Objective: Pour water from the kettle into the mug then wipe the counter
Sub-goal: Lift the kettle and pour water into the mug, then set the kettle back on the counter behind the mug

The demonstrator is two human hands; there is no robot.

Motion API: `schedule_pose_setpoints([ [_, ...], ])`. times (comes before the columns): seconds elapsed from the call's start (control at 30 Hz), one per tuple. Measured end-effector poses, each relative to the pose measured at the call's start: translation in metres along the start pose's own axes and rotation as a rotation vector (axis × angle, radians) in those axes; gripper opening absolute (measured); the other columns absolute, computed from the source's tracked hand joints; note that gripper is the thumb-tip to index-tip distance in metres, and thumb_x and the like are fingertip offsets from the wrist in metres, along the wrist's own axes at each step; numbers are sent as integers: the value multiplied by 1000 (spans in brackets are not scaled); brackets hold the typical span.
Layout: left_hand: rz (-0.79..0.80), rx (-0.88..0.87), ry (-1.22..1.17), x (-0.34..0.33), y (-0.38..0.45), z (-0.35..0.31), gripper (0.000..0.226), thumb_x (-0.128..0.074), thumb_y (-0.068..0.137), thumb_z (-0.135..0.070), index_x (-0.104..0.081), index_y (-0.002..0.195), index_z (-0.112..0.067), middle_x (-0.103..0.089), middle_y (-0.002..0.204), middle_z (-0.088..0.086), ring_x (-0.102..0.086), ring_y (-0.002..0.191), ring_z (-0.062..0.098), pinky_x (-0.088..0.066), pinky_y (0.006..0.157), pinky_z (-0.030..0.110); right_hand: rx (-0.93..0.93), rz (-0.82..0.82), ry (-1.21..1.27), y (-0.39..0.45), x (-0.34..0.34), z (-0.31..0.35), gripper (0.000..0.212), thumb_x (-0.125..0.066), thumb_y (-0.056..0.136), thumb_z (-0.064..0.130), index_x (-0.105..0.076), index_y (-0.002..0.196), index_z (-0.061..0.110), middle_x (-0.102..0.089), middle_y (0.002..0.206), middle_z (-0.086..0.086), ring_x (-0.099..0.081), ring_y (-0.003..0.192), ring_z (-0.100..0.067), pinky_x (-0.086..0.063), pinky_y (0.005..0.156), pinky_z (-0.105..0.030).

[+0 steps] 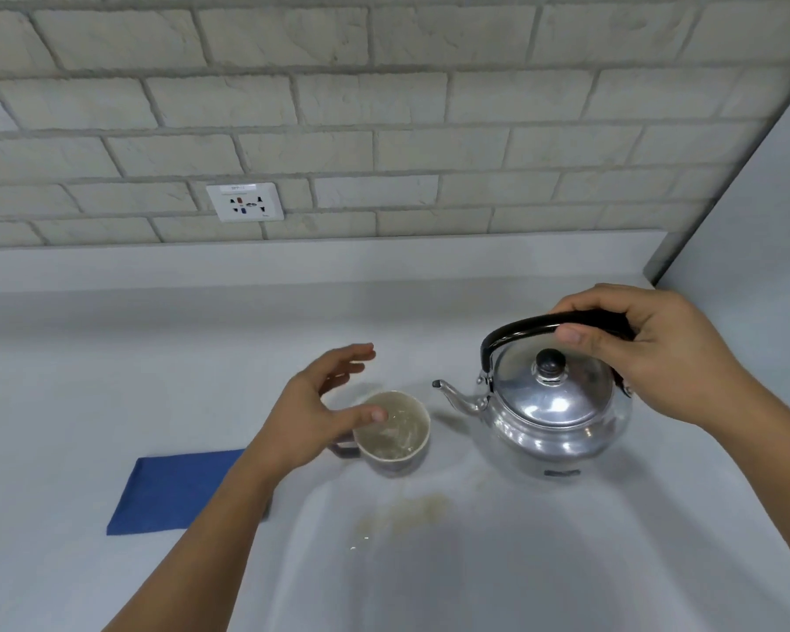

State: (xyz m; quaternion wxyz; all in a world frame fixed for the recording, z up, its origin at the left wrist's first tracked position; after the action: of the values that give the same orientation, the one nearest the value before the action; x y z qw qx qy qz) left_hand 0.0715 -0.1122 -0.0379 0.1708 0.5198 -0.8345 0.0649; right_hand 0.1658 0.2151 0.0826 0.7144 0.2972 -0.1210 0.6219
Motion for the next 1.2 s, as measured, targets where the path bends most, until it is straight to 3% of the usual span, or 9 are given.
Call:
schedule_pose_setpoints([
  [0.17,33,-138,-44,-26,30,-56,52,-81,83,-44,-66,132,-36,-69,136,-15,-67,125,11,-49,111,33,-5,-27,61,15,5,-15,22,-74,76,46,-77,92,31,-74,82,14,-65,68,-1,-46,64,-7],
  [0.37,106,-185,-36,-60,75,-93,44,-82,90,-23,-69,132,-28,-74,128,-14,-71,115,12,-55,102,26,-26,-51,75,43,3,-30,10,-79,84,23,-76,94,25,-75,84,16,-67,76,3,-46,70,-7],
  [0.5,55,-134,17,-69,102,-94,27,-81,90,-21,-76,112,-38,-79,104,-15,-76,96,7,-58,82,14,-34,-63,93,63,0,-40,9,-79,86,22,-75,94,21,-75,84,14,-67,78,-1,-50,73,-11],
  [0.6,-41,-145,75,-71,118,-91,22,-80,90,-17,-77,98,-38,-81,96,-9,-75,93,4,-54,80,8,-38,-65,112,77,-1,-52,9,-77,88,20,-75,97,21,-76,89,8,-69,82,-4,-52,77,-15],
  [0.83,-67,-81,207,-77,144,-70,17,-81,90,-17,-79,105,-24,-82,97,-7,-75,95,6,-48,78,1,-79,17,49,104,-7,-84,12,-72,92,19,-74,101,27,-77,98,5,-70,92,-13,-51,83,-22],
  [1.0,-38,-13,258,-79,157,-55,24,-81,90,-18,-79,114,-17,-82,103,1,-75,102,17,-54,89,20,-110,80,-7,115,-17,-103,15,-68,95,16,-74,107,23,-75,102,1,-69,98,-18,-51,89,-29],
  [1.1,-23,12,272,-82,162,-47,24,-81,90,-17,-79,114,-16,-82,103,4,-75,102,21,-58,97,38,-130,97,-29,118,-21,-113,15,-68,95,15,-74,106,23,-73,94,9,-65,85,1,-45,78,-15],
  [1.2,-15,19,276,-84,167,-41,23,-81,90,-16,-79,113,-18,-81,103,5,-75,101,23,-57,98,43,-148,94,-67,119,-24,-121,15,-69,94,17,-74,105,25,-69,84,18,-59,70,13,-39,67,-5],
])
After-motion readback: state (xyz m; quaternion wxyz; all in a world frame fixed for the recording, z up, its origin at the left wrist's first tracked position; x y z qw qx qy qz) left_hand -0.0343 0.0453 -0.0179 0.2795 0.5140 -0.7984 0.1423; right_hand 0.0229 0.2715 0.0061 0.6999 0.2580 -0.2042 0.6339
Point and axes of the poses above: each hand's wrist, its own y-axis towards the middle knuckle, its own x-axis out of the back of the hand, z = x × y, the point moved 3 cm from there along y, towards the middle knuckle
